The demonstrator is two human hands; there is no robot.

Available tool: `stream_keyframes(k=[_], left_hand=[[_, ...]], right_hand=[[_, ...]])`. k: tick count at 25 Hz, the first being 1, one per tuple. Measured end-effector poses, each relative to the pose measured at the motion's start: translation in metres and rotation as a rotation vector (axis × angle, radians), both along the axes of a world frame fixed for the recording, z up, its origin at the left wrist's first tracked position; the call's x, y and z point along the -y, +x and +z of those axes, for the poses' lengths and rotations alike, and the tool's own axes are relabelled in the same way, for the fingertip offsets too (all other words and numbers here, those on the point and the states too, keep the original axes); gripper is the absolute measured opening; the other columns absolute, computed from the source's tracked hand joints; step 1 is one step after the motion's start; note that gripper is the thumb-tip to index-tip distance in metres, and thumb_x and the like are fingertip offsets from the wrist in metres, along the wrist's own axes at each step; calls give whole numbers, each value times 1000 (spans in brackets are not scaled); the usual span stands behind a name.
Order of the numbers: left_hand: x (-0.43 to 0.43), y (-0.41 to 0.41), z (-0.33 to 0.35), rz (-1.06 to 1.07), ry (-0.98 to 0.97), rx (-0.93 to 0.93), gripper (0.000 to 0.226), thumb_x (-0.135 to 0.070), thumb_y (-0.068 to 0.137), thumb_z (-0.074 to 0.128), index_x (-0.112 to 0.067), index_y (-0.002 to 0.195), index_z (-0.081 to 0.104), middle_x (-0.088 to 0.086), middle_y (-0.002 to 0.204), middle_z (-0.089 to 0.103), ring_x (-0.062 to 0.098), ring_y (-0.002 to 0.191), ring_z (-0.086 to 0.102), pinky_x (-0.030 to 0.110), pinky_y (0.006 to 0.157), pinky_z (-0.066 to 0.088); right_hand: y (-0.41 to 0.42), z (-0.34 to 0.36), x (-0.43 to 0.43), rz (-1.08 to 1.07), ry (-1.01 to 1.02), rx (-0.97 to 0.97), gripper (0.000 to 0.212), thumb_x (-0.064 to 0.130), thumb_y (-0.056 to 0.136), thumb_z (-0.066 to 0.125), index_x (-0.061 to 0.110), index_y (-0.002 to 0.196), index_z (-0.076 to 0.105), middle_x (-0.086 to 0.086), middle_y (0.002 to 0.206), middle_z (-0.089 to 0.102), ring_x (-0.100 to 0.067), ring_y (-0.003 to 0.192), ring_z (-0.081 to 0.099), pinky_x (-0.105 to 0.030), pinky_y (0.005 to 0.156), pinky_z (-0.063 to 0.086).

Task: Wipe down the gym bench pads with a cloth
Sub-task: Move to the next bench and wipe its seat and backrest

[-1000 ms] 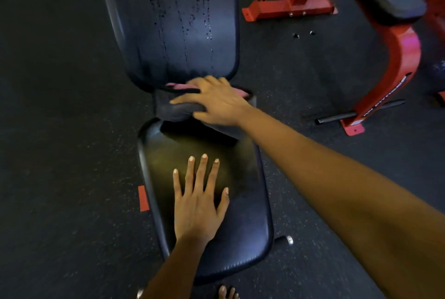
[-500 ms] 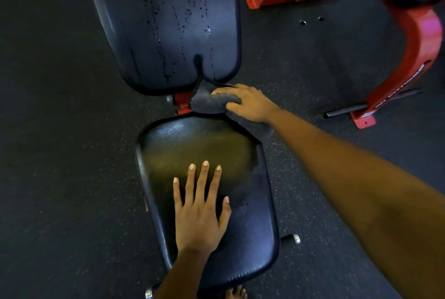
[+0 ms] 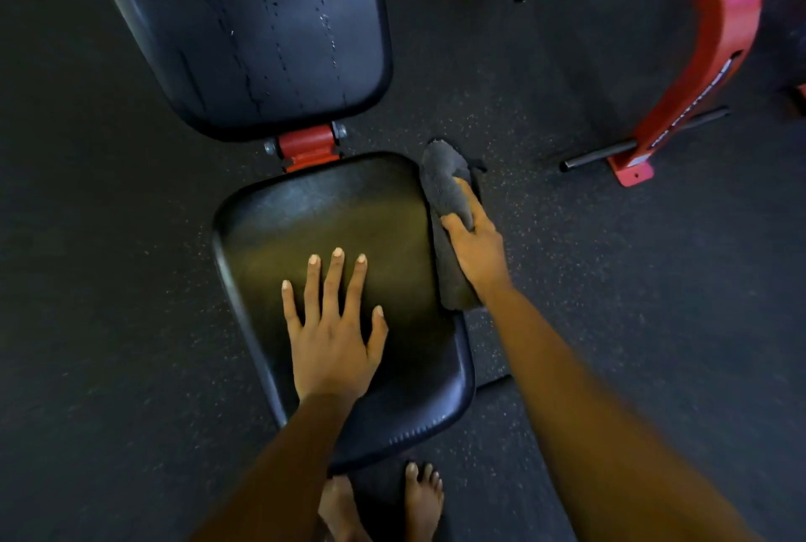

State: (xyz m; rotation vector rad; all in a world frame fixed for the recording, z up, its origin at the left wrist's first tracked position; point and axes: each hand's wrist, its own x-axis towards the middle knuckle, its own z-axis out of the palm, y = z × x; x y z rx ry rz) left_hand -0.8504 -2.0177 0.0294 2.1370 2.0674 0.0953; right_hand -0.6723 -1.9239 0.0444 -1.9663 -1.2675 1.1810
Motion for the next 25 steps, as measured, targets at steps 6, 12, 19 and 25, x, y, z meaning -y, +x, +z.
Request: stream_keyframes(k=[6,12,19,25], left_hand=[[1,1,-1,9,-8,21,60,-45,88,28,-22,144,29,8,150,32,29,142,20,55,114,7],[1,0,4,-18,-18,109,61,-45,89,30,-19,144,29,7,153,26,30,143,15,54,114,4],[5,-73,18,-477,-118,238,56,-37,92,35,-18,144,30,8,154,23,29,145,11,50,114,1],[-8,-126,0,-809,-159,87,68,-55,88,14,-26,149,7,3,158,1,22,144,-9,45,114,-8]], right_hand=[[13,-11,103,-197,-245,-10,52,31,95,38,22,145,28,-4,137,44,-21,124,42,-37,104,32],[-39,7,180,-700,-135,-61,48,22,96,41,38,140,35,0,144,42,-24,131,38,-40,106,32],[-169,-7,212,-1373,-131,-80,53,35,94,41,51,140,20,1,146,41,-26,130,41,-40,106,31],[-265,-1,208,-1585,-78,-176,54,33,96,41,44,143,18,-2,146,39,-26,127,43,-32,96,35]])
